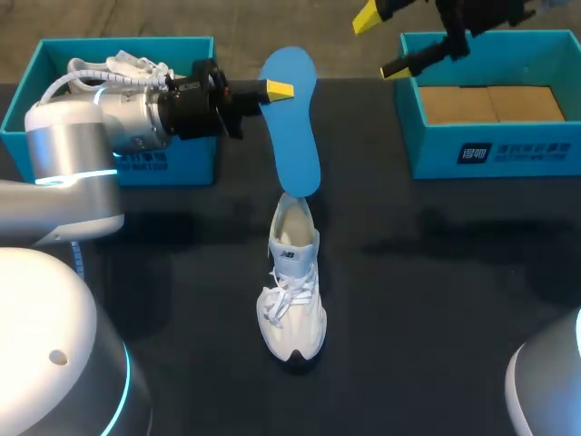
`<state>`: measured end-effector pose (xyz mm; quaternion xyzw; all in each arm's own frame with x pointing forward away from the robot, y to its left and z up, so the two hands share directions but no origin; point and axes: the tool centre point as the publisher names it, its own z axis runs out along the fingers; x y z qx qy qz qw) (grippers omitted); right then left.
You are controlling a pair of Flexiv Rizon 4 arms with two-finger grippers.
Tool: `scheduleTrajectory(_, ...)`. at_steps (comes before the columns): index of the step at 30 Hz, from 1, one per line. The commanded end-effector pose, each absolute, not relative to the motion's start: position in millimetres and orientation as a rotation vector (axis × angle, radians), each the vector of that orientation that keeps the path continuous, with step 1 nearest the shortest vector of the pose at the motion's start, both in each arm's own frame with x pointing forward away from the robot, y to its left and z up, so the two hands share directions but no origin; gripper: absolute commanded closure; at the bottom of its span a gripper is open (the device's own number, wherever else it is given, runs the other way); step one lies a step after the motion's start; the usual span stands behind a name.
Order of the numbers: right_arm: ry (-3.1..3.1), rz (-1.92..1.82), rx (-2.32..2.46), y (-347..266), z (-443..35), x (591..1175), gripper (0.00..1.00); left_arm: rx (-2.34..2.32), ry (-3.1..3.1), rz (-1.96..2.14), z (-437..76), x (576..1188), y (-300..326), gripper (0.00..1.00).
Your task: Take the shoe out of the shoebox, open the shoe tongue, remove and reinsert the insole, then place the shoe into the shoebox
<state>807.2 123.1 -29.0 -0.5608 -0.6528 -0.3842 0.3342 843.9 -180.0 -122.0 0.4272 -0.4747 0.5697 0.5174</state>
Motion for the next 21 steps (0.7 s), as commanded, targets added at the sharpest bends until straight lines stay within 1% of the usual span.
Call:
scheduleTrajectory(1,-1.422,-1.207,-1.236,122,-42,797,0.00,1.027,-1.139,1.369,-122,843,-180,1.00)
scheduleTrajectory(7,-1.345,-1.200,-1.271,124,-58,790,0.00,1.027,-1.139,1.369,-122,843,-180,1.00)
scheduleTrajectory(21,-1.345,-1.200,-1.271,124,-58,790,0.00,1.027,-1.139,1.369,-122,843,-180,1.00)
